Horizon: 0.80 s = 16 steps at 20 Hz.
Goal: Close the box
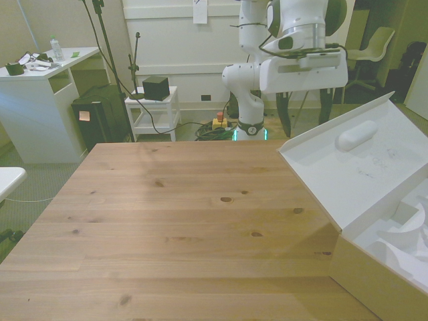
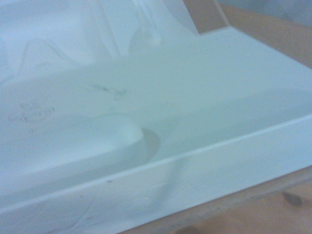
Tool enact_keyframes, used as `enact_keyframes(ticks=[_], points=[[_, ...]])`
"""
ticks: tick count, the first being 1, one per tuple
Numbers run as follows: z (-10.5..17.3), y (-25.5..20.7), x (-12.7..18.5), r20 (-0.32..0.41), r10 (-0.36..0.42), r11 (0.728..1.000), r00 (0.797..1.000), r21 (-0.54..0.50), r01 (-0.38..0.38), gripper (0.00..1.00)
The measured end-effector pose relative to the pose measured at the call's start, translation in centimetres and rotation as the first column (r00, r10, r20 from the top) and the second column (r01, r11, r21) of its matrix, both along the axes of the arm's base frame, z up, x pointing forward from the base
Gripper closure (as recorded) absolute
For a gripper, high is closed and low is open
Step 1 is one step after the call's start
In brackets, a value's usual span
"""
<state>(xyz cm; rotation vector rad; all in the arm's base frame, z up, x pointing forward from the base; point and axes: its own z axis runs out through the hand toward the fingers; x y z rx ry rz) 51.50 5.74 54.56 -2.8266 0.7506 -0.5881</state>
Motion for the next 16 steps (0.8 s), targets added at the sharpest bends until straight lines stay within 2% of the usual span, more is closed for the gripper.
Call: enact_keyframes(ticks=[5,9,12,16], points=[[4.2,2.7,3.8,0.05,0.048,0.998,0.998,-0.038,-0.046,0.0],[7.2,4.8,7.5,0.048,0.052,0.997,0.997,-0.051,-0.05,0.0],[8.2,6.5,9.4,0.041,0.052,0.997,0.998,-0.06,-0.05,0.0],[8.6,6.7,10.4,0.045,0.044,0.997,0.998,-0.063,-0.041,0.0]])
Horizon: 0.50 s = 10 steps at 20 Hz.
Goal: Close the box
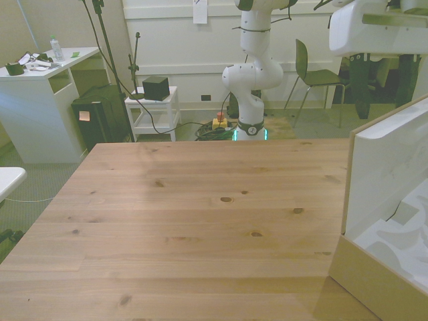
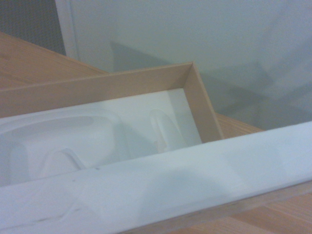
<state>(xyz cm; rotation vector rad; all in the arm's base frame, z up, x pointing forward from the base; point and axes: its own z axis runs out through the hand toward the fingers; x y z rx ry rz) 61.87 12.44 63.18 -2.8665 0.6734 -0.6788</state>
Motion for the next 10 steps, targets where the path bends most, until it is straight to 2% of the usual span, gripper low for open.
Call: enact_keyframes(ticks=[5,10], points=[[0.6,0.6,2.3,0.017,0.009,1.0,1.0,0.013,-0.009,0.0],[-2.2,2.4,6.2,-0.001,0.031,0.999,1.0,0.017,-0.031,0.0]])
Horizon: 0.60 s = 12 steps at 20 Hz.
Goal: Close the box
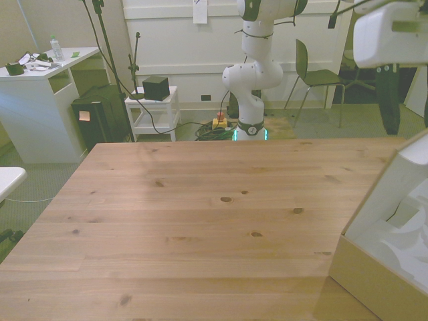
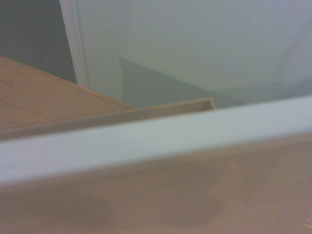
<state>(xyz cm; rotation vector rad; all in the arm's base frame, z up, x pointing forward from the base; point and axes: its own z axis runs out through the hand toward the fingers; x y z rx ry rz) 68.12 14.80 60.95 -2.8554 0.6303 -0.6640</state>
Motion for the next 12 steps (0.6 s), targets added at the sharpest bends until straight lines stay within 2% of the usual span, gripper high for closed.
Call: enact_keyframes(ticks=[3,5,9,12], points=[[-0.6,0.3,0.8,-0.011,0.001,1.0,1.0,-0.003,-0.001,0.0],[0.0,1.0,-0.1,-0.018,0.011,1.0,1.0,-0.002,-0.011,0.0],[0.6,3.0,-4.9,-0.091,0.002,1.0,0.996,0.007,-0.001,0.0],[-0.2,3.6,-9.1,-0.156,-0.056,0.998,0.986,0.007,0.058,0.0]])
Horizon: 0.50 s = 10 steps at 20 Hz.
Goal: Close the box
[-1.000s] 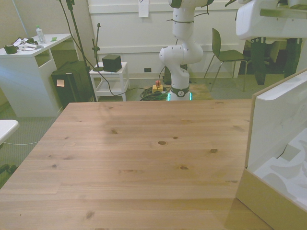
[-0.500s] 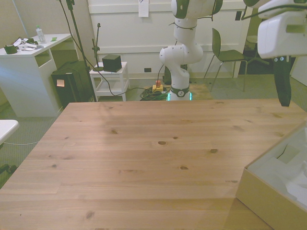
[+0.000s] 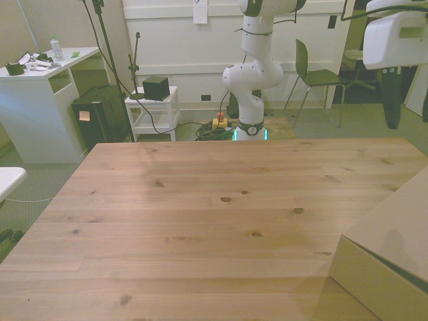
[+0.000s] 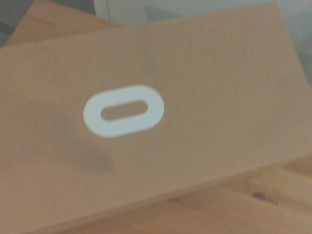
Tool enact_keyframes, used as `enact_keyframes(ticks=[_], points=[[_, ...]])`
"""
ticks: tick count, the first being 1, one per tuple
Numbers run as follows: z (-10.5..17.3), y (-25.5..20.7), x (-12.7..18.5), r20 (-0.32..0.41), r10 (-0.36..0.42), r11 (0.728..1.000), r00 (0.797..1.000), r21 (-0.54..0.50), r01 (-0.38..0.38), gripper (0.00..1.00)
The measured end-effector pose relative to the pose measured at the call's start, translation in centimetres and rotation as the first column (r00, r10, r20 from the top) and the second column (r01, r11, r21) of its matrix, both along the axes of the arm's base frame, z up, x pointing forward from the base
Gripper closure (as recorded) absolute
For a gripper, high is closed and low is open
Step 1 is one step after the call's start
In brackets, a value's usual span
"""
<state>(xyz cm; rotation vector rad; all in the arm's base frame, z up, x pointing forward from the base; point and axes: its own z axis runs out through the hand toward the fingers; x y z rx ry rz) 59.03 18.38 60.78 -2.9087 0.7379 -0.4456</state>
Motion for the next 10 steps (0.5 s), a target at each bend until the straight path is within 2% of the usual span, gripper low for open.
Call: enact_keyframes(ticks=[2,5,10], points=[[-1.1,-0.5,-2.3,-0.035,-0.067,0.998,0.997,-0.002,0.067,0.0],[-3.2,-1.8,-5.7,-0.083,-0.175,0.984,0.981,-0.015,0.175,0.0],[-7.8,-6.9,-10.0,-0.102,-0.29,0.957,0.952,-0.031,0.288,0.0]])
